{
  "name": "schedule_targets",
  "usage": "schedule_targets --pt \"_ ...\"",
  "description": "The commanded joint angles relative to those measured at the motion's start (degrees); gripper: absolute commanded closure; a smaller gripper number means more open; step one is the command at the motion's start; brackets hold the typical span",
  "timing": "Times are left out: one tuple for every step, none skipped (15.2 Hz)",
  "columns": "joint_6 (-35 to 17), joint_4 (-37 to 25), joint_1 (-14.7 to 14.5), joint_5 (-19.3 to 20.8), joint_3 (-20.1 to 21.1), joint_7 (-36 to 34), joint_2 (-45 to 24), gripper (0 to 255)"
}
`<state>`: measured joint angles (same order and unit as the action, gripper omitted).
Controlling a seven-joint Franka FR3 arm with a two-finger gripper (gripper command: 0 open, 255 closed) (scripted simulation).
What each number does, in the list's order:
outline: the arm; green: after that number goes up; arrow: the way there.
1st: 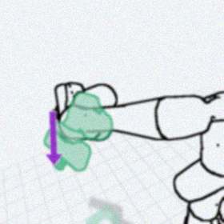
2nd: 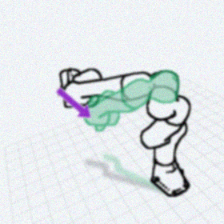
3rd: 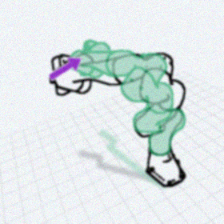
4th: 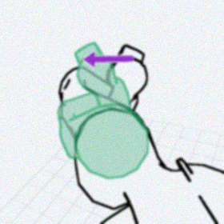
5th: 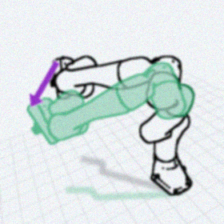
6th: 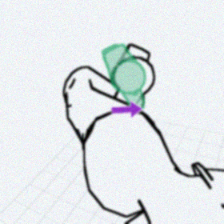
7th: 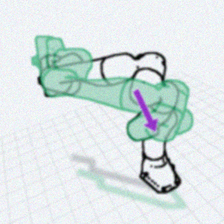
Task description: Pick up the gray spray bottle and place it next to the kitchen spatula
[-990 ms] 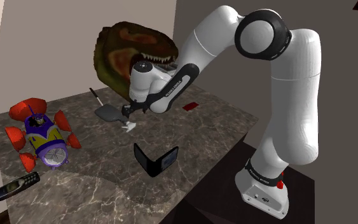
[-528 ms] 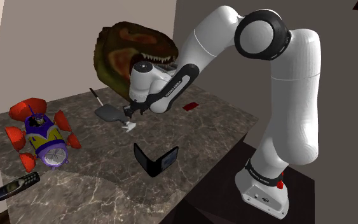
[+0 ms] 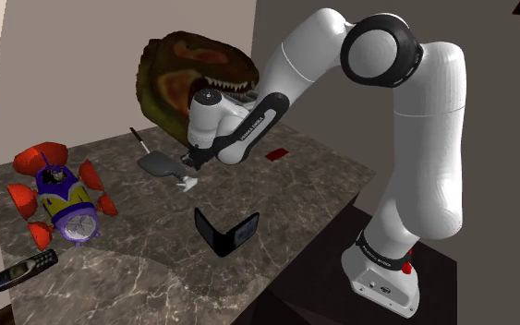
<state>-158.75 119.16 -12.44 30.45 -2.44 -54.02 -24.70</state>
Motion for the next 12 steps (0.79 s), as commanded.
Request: schedule_targets --pt "0.0 0.0 0.0 0.0 0.0 0.0 0.0 255" --pt "0.0 0.0 0.0 0.0 0.0 0.0 0.0 0" --pt "2.98 -3.19 3.35 -3.74 4.1 8.75 -1.16 0" --pt "6.41 -6.75 6.35 -6.5 7.96 16.5 -2.62 0" --pt "10.13 -10.62 8.55 -8.75 11.11 23.59 -4.35 0" --pt "14.12 -14.79 10.13 -10.45 13.76 30.05 -6.31 0" --pt "18.35 -19.24 11.22 -11.66 16.02 35.97 -8.5 0" --pt "19.8 -20.78 11.48 -11.96 16.71 37.81 -9.27 0" --pt "19.38 -20.96 11.38 -11.78 16.54 37.71 -9.87 0" --pt "18.96 -21.14 11.29 -11.59 16.38 37.6 -10.48 0" --pt "18.55 -21.34 11.2 -11.4 16.23 37.49 -11.1 0" --pt "18.13 -21.53 11.1 -11.21 16.07 37.39 -11.71 0"
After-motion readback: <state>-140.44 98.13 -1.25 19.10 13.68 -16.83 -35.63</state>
